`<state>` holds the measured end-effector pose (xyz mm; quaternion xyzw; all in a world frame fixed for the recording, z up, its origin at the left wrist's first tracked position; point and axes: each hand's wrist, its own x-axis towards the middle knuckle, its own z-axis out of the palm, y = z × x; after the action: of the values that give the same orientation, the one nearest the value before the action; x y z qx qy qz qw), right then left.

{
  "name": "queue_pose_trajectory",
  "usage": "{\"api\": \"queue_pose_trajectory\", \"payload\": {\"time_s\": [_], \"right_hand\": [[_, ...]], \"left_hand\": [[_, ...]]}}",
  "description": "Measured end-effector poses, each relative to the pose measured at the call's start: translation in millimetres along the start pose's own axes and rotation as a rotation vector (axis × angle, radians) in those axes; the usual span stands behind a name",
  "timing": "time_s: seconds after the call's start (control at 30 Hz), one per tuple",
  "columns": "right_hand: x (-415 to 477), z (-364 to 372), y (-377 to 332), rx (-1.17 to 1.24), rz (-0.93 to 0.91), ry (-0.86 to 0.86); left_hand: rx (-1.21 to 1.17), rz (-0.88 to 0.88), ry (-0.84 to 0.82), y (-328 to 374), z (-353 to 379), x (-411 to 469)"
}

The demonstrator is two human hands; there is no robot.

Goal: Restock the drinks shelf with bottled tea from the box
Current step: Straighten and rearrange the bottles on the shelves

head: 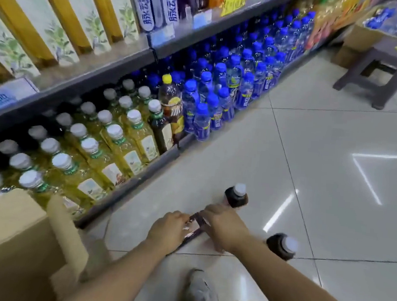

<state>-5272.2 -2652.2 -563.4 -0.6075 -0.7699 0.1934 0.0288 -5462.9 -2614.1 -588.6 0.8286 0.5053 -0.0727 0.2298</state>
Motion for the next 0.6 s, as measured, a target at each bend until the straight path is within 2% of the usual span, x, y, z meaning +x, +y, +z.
{"api": "queue_pose_trajectory", "payload": {"time_s": [0.13, 0.3, 0.47, 0.6], "right_hand": [[47, 31, -6, -0.133, 0.000, -0.171], [91, 83, -9, -0.230, 0.030, -0.414], [116, 142, -14, -0.362, -0.053, -0.537], [128, 173, -20, -0.453, -0.125, -0.527]], "left_hand": [[0.016, -0.142, -0.004, -29, 36, 11], [0.047, -0.337, -0.161, -66, 96, 10], [-0.032, -0.470, -0.158, -85, 145, 6], [-0.072, -0.538, -0.094, -94, 160, 11]]}}
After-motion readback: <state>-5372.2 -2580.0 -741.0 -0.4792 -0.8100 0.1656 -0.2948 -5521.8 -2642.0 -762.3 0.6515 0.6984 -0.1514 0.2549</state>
